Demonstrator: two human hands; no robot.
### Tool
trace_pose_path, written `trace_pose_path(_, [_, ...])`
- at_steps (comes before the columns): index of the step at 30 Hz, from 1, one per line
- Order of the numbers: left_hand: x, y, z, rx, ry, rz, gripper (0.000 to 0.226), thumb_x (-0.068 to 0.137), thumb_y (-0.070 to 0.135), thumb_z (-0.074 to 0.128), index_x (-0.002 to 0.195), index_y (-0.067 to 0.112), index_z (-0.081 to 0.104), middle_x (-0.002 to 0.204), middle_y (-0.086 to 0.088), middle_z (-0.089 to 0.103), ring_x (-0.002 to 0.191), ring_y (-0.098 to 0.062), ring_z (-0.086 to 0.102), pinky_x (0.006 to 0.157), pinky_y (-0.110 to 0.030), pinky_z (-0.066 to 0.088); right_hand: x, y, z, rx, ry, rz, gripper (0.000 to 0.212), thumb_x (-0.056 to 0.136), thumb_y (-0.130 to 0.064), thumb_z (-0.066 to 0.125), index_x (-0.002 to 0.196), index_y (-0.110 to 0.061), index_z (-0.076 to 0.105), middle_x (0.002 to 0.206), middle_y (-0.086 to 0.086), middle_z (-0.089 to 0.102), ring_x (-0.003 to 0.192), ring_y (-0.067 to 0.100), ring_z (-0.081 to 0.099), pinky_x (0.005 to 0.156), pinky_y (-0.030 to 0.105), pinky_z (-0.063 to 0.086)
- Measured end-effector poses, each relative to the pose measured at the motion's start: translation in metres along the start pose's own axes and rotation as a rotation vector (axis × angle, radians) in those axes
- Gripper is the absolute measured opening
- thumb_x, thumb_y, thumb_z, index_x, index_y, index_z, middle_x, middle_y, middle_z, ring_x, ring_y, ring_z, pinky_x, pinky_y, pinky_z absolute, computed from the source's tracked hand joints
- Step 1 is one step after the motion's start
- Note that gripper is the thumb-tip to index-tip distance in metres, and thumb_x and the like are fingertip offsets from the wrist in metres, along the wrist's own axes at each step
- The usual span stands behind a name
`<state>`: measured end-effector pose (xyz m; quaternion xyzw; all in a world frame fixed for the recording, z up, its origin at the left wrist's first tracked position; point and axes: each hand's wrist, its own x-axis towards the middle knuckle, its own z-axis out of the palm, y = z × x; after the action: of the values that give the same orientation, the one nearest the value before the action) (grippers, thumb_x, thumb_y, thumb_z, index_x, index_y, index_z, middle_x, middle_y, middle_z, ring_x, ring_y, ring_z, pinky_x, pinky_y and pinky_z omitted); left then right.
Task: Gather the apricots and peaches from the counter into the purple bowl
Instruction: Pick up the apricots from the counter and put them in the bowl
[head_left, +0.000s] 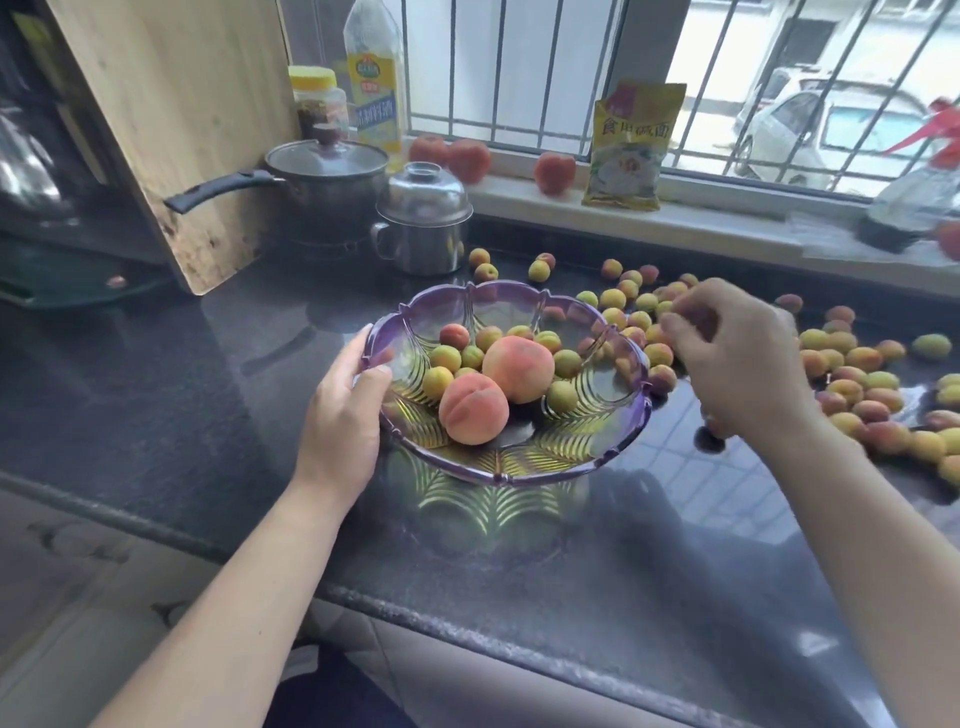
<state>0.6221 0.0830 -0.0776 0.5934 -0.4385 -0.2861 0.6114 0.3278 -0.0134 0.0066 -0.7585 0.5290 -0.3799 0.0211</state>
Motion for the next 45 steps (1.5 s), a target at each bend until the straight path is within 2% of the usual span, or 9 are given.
trace_pose_path(3, [0.001,-0.001,0.002,-0.004,0.012,0.000,0.058,0.090,0.039,0.044,0.145,0.030,0.059,0.127,0.021,0.069,0.115,0.010,0.064,0.092,-0.014,0.049,-0.030,0.041,0.011,0.038,0.169,0.188,0.008,0.097,-0.012,0.061,0.096,-0.011,0.068,0.087,0.006,0.069,0.077,0.022,0.064,0.067,0.021,0.043])
trace_pose_path(6, [0.000,-0.002,0.001,-0.008,0.028,-0.012,0.053,0.090,0.038,0.046,0.140,0.035,0.062,0.127,0.019,0.071,0.121,0.004,0.064,0.103,-0.027,0.049,-0.050,0.064,0.018,0.063,0.165,0.340,0.009,0.099,-0.013,0.060,0.102,-0.010,0.069,0.097,0.009,0.070,0.085,0.025,0.067,0.071,0.026,0.053])
trace_pose_path(9, [0.000,-0.003,-0.001,-0.007,0.032,-0.020,0.049,0.088,0.041,0.051,0.134,0.039,0.066,0.127,0.018,0.074,0.126,-0.002,0.064,0.113,-0.039,0.049,-0.053,0.068,0.014,-0.004,0.161,0.356,0.015,0.101,-0.016,0.058,0.105,-0.007,0.069,0.101,0.011,0.068,0.089,0.022,0.060,0.072,0.027,0.047])
trace_pose_path(13, [0.002,-0.005,-0.004,0.015,0.047,-0.020,0.062,0.082,0.047,0.051,0.141,0.033,0.066,0.131,0.015,0.073,0.130,-0.008,0.064,0.118,-0.052,0.045,-0.056,0.060,0.015,-0.178,0.009,0.352,0.022,0.101,-0.024,0.056,0.104,-0.005,0.068,0.098,0.009,0.057,0.086,0.024,0.050,0.074,0.032,0.038])
trace_pose_path(21, [0.001,-0.004,-0.003,-0.012,0.033,-0.016,0.046,0.088,0.041,0.050,0.129,0.043,0.068,0.129,0.015,0.073,0.128,-0.007,0.065,0.117,-0.051,0.047,-0.059,0.049,0.014,-0.289,-0.160,0.434,0.035,0.097,-0.025,0.065,0.129,-0.013,0.057,0.113,0.011,0.047,0.090,0.024,0.042,0.075,0.035,0.040])
trace_pose_path(28, [-0.001,0.000,-0.002,-0.026,0.033,-0.021,0.037,0.088,0.041,0.050,0.116,0.054,0.070,0.126,0.018,0.074,0.127,-0.008,0.066,0.116,-0.052,0.048,-0.059,0.050,0.014,-0.244,-0.112,0.402,0.031,0.098,-0.017,0.064,0.128,-0.009,0.059,0.116,0.015,0.055,0.092,0.021,0.043,0.079,0.033,0.040])
trace_pose_path(36, [-0.003,0.004,-0.002,-0.019,0.027,-0.038,0.035,0.092,0.040,0.048,0.106,0.064,0.069,0.120,0.025,0.074,0.122,-0.003,0.067,0.114,-0.046,0.051,-0.058,0.049,0.025,-0.021,0.004,0.172,0.026,0.096,-0.016,0.067,0.121,-0.011,0.071,0.109,0.010,0.064,0.094,0.019,0.057,0.072,0.012,0.038])
trace_pose_path(42, [-0.003,0.004,-0.002,-0.026,0.020,-0.017,0.038,0.092,0.038,0.047,0.123,0.049,0.067,0.124,0.019,0.074,0.123,-0.005,0.067,0.113,-0.048,0.051,-0.046,0.036,0.009,0.218,0.103,0.151,0.023,0.092,-0.019,0.072,0.114,-0.015,0.069,0.104,0.002,0.072,0.089,0.012,0.069,0.078,0.026,0.059])
trace_pose_path(45, [-0.004,0.004,-0.001,-0.022,0.009,-0.014,0.044,0.094,0.035,0.045,0.133,0.039,0.066,0.125,0.015,0.074,0.122,-0.007,0.068,0.110,-0.046,0.054,-0.026,0.006,-0.014,0.328,-0.092,0.099,0.015,0.094,-0.018,0.069,0.106,-0.027,0.067,0.100,-0.008,0.073,0.086,0.007,0.071,0.064,0.018,0.056])
